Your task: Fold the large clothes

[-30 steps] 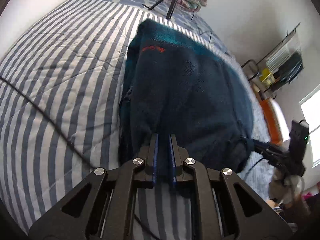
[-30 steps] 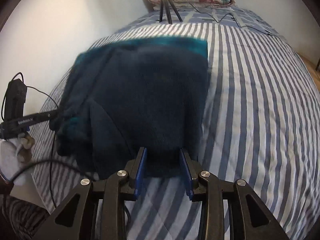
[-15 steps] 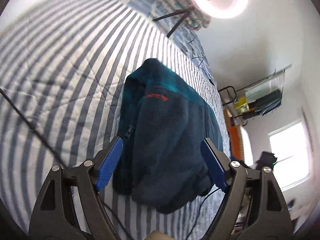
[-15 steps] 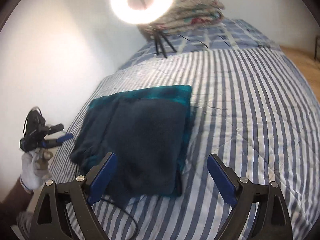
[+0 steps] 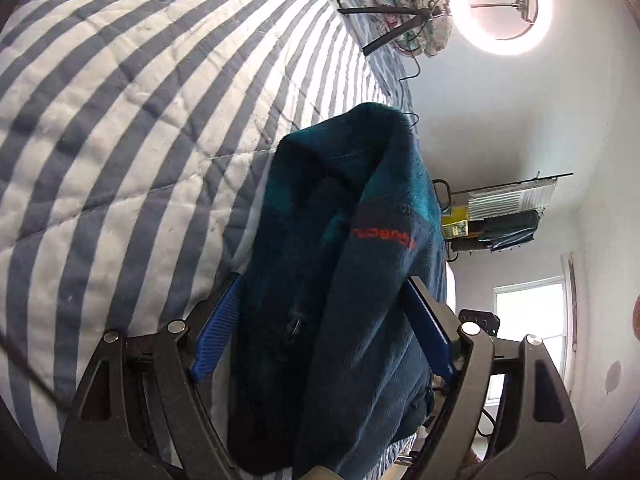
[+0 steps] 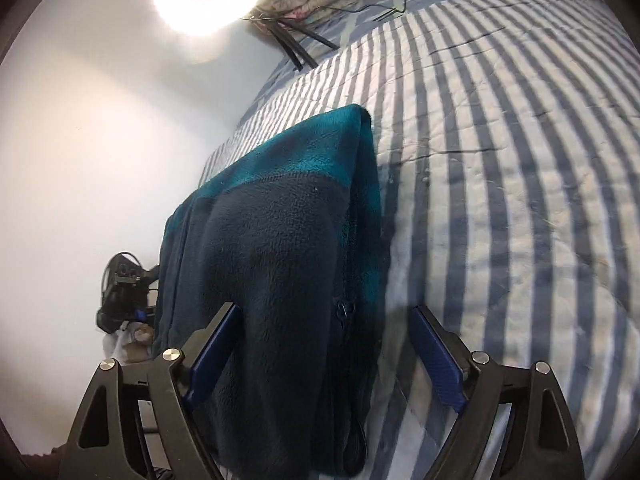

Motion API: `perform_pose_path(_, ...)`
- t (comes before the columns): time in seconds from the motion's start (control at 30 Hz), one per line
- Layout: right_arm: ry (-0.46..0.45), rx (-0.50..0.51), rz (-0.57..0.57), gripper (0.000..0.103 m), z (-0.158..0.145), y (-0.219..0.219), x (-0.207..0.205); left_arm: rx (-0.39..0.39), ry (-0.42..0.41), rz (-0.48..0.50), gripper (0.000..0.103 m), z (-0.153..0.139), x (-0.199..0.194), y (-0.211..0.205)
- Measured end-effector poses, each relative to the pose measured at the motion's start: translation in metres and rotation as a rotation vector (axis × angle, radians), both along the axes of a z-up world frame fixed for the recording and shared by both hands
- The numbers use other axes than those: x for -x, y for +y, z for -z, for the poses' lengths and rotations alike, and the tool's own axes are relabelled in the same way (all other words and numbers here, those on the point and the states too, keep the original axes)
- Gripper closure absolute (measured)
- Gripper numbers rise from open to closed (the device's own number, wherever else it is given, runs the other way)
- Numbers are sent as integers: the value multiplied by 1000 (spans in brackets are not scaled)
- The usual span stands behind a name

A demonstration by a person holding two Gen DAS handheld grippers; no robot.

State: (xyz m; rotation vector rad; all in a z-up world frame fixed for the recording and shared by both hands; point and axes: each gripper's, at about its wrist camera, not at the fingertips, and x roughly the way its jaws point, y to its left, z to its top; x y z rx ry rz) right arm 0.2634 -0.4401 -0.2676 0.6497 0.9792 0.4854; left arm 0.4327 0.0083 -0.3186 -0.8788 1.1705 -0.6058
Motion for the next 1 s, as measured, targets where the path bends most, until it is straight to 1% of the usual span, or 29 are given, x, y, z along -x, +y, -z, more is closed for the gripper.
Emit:
perform_pose_path(0.07,0,-54,-18,16,4,1,-6,-22,-16,20,21,-1,-1,-5)
perform_pose_path(0.13,9,-89,-43,27,8,6,-15,-50,-30,27,22,-2,-4,-13)
perform_pose_path(0.17,15,-89,-47,29,10,8,-18,-74,-34,24,29,-4,-3,-17)
perform_pose_path(0.2,11,-82,-45,29,11,12,-21,-110,-36,26,35,-5,-4,-22)
perform_pose_path(0.3,8,-58,-39,30,7,19,-20,-185,-51,23,44,-13,-2,-33)
perform_pose_path(0.33,16,-47,-31,37,6,20,-19,-203,-52,18,46,-15,-3,-36)
perform_pose_path(0.37,21,-37,-27,41,4,21,-18,-216,-55,13,50,-17,-2,-39)
perform_pose_path(0.4,20,-28,-26,47,3,21,-19,-234,-66,10,56,-21,-1,-42)
perform_pose_path(0.43,11,-3,-24,53,-2,24,-17,-257,-82,11,59,-25,1,-46)
perform_pose_path(0.5,0,41,-20,59,-9,29,-20,-299,-107,9,67,-33,2,-55)
perform_pose_path(0.6,-18,112,-7,65,-24,39,-21,-336,-132,2,73,-45,5,-63)
perform_pose_path(0.67,-38,157,-6,68,-35,46,-21,-353,-153,1,75,-52,8,-68)
perform_pose_path(0.83,-98,259,-17,71,-69,65,-4,-383,-212,17,76,-75,22,-79)
perform_pose_path(1.0,-143,337,-8,72,-98,73,19,-406,-260,34,77,-96,48,-86)
